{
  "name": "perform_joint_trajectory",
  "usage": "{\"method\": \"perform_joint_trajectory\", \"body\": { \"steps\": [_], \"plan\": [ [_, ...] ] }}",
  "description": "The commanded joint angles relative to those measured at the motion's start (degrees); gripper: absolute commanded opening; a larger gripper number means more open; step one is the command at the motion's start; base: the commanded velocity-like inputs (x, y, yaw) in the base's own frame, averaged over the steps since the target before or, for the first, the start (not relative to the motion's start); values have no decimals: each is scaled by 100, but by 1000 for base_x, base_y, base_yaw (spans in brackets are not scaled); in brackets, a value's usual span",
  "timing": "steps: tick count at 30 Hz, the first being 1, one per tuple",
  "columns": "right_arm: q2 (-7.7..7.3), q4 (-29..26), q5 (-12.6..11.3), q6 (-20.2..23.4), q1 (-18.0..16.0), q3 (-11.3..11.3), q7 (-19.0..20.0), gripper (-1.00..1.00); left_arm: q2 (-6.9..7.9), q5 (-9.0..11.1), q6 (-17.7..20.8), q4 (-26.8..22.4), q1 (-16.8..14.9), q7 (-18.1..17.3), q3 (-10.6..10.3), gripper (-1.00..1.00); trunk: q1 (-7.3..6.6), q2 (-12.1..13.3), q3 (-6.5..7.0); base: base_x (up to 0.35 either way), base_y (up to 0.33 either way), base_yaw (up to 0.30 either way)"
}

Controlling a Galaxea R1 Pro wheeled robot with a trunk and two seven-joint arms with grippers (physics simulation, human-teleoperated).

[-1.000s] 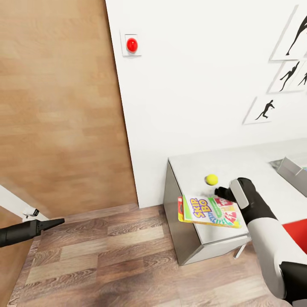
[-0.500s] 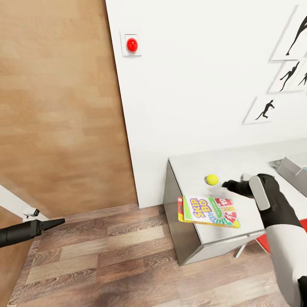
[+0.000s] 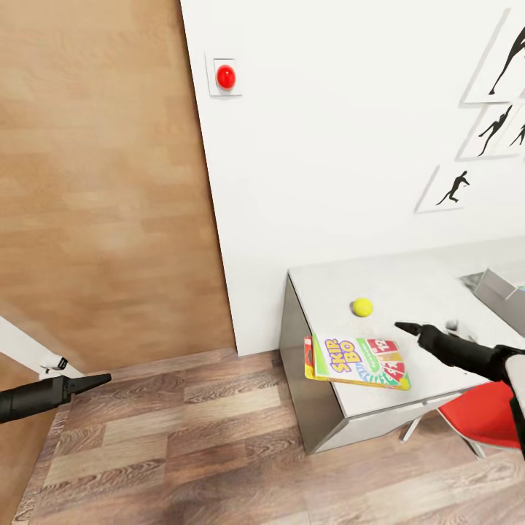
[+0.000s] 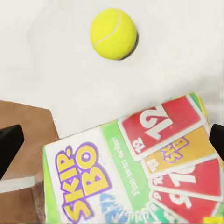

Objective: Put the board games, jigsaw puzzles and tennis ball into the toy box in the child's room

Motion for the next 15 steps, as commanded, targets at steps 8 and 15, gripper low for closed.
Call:
{"method": "perform_joint_trajectory", "body": {
  "steps": [8, 15],
  "plan": [
    [34, -520, -1342, -105, 1508, -395, 1747, 100, -7, 11, 54, -3, -3, -23, -24, 100, 2, -5, -6, 0, 0, 0],
    [315, -591, -1312, -1171, 2198, -110, 3430, 100, -24, 22, 52, -5, -1, -23, -39, 100, 2, -5, -6, 0, 0, 0]
  ]
}}
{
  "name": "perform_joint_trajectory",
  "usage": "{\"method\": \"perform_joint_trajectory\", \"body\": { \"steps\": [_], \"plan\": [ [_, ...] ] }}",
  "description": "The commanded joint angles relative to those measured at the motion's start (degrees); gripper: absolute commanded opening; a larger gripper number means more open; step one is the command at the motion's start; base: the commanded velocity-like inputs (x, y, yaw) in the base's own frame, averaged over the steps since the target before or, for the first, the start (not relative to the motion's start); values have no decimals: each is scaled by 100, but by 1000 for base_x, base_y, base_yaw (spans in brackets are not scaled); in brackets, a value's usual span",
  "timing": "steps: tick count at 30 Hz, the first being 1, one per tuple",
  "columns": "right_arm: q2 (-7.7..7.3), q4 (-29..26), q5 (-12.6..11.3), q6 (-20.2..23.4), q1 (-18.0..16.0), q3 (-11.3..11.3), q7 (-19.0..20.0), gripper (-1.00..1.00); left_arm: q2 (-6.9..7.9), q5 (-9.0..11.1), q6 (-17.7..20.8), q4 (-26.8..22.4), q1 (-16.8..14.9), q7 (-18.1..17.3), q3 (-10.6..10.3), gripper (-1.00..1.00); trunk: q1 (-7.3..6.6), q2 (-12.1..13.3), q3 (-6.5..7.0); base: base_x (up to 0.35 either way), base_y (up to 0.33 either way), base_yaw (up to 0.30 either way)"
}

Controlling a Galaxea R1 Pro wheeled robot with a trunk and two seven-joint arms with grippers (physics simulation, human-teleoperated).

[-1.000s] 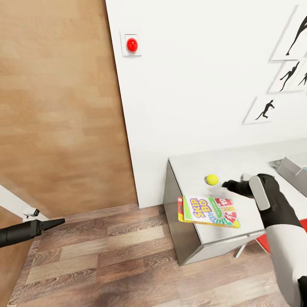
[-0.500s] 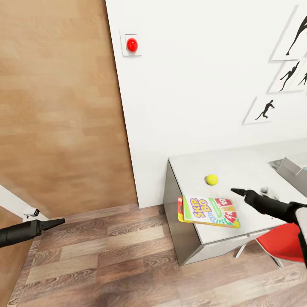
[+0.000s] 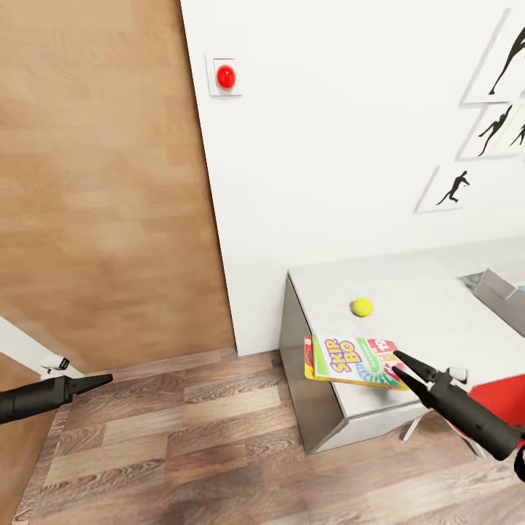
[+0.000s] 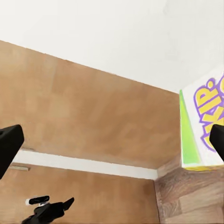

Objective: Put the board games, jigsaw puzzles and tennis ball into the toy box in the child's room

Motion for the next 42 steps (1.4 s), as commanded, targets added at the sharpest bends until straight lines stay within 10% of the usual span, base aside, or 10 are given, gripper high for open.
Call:
{"method": "perform_joint_trajectory", "body": {
  "steps": [1, 13, 24, 42],
  "plan": [
    [12, -2, 58, -81, 57, 59, 166, 100, -5, -1, 61, -1, -2, -23, -1, 100, 1, -6, -6, 0, 0, 0],
    [121, -6, 1516, -1235, 475, 504, 2315, 100, -175, -4, 91, -175, -26, -23, -10, 100, 1, -6, -6, 0, 0, 0],
    [113, 31, 1595, -1289, 494, 456, 2645, 100, -625, -31, 127, -319, -64, -23, -26, 100, 1, -6, 32, 71, -189, -100],
    [117, 16, 1583, -1295, 497, 471, 2667, 100, -699, -38, 108, -348, -67, -23, -23, 100, 1, -6, 153, 30, -215, -205]
  ]
}}
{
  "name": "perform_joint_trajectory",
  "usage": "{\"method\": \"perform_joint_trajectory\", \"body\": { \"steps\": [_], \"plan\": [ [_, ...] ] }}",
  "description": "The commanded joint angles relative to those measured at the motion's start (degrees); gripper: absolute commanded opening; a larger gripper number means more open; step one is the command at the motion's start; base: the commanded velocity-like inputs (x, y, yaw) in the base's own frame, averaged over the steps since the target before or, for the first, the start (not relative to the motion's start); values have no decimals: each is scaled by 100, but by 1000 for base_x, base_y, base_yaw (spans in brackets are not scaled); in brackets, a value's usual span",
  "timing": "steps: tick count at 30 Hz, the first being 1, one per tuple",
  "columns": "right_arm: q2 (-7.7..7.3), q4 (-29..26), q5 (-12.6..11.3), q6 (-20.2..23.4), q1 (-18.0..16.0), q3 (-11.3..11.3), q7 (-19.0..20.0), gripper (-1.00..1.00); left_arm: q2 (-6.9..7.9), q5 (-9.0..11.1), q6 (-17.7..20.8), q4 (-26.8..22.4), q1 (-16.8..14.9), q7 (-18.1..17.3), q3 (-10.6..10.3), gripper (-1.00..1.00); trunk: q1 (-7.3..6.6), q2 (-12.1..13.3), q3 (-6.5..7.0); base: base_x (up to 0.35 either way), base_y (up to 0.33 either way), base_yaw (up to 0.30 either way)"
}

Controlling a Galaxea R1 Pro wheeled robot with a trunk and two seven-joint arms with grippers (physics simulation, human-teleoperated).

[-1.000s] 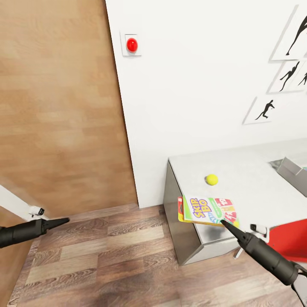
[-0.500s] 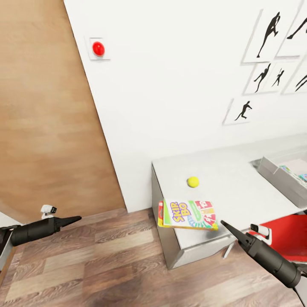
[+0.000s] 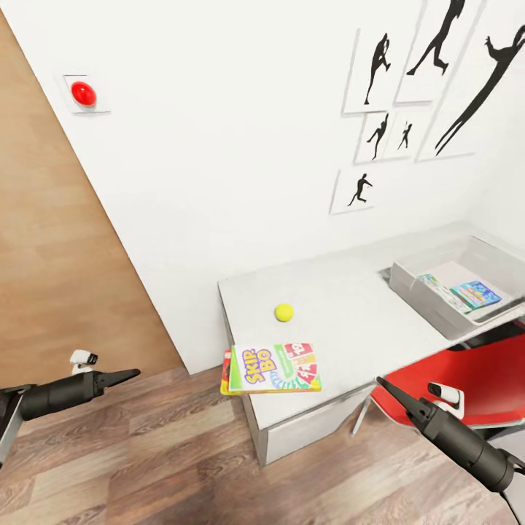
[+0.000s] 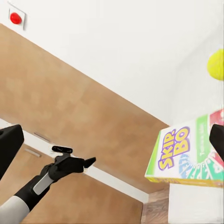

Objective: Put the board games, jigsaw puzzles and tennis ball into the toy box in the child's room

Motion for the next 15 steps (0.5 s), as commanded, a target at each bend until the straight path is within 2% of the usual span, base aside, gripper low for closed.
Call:
{"method": "perform_joint_trajectory", "body": {
  "steps": [1, 10, 15],
  "plan": [
    [-1, 1, -35, 41, -4, 1, 0, 100, 1, -2, 64, -2, -1, -23, 1, 100, 1, -5, 1, 3, -49, -210],
    [-1, -1, -39, 41, -4, 3, -9, 100, -3, -7, 95, 0, -1, 55, 3, 100, 1, -5, 59, 1, -14, -203],
    [-1, -1, -40, 41, -4, 6, -16, 100, -11, -2, 140, 25, -7, 295, 3, 100, 1, -5, 85, 0, -1, -185]
  ]
}}
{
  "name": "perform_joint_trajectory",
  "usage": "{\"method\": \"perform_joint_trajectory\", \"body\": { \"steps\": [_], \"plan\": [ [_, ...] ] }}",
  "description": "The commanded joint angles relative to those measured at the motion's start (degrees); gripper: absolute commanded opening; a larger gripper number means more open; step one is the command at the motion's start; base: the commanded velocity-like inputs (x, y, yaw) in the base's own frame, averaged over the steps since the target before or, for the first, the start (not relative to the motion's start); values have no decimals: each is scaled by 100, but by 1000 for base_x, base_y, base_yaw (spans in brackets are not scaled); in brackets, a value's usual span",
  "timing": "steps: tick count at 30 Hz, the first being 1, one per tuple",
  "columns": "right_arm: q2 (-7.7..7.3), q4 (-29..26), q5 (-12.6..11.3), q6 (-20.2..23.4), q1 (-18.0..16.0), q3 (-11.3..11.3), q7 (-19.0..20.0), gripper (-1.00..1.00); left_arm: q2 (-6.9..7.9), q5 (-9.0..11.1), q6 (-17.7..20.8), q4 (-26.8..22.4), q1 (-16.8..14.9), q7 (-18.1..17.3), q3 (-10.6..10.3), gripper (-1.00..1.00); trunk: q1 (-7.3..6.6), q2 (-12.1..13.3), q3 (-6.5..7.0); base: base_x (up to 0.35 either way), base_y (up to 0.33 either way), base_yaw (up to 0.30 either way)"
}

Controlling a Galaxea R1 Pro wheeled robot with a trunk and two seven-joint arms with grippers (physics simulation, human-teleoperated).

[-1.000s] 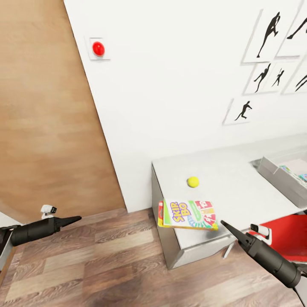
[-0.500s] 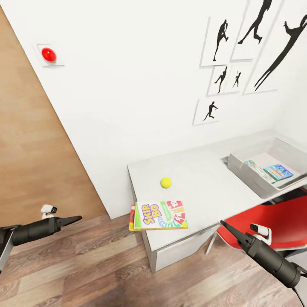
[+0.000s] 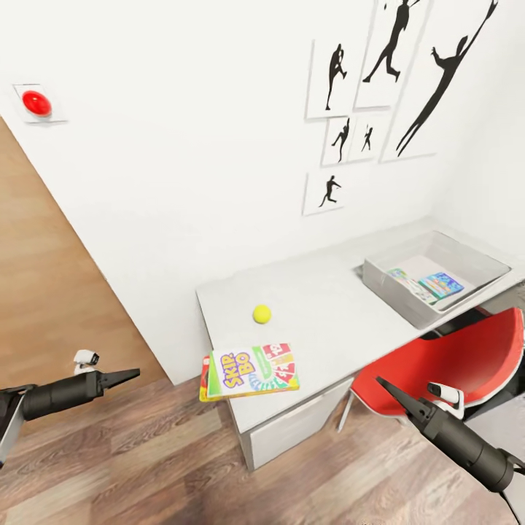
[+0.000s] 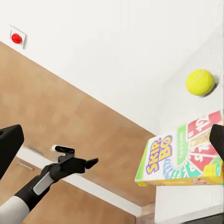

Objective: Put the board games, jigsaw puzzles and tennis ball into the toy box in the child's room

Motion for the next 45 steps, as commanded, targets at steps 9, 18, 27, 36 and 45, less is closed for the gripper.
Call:
{"method": "perform_joint_trajectory", "body": {
  "steps": [9, 18, 27, 36, 45],
  "plan": [
    [0, 1, -19, 41, -5, 8, -3, 100, -284, 36, 636, 40, -5, 1172, 1, 100, 1, -6, 40, 0, 0, -183],
    [5, 1, -12, 41, -4, 8, -3, 100, -332, 29, 744, 50, -11, 1432, 1, 100, 1, -6, 87, 33, -4, -186],
    [6, 1, -5, 41, -4, 18, -3, 100, -340, 37, 754, 54, -12, 1454, 1, 100, 1, -6, 109, 222, -30, -95],
    [7, 1, 7, 41, -4, 28, -3, 100, -325, 63, 804, 20, -5, 1383, 49, 100, 1, -6, 110, 93, -2, -7],
    [7, -6, 10, 43, -6, 38, -9, 100, -323, 57, 987, 30, -4, 1386, 78, 100, 67, -126, 57, 6, 0, 0]
  ]
}}
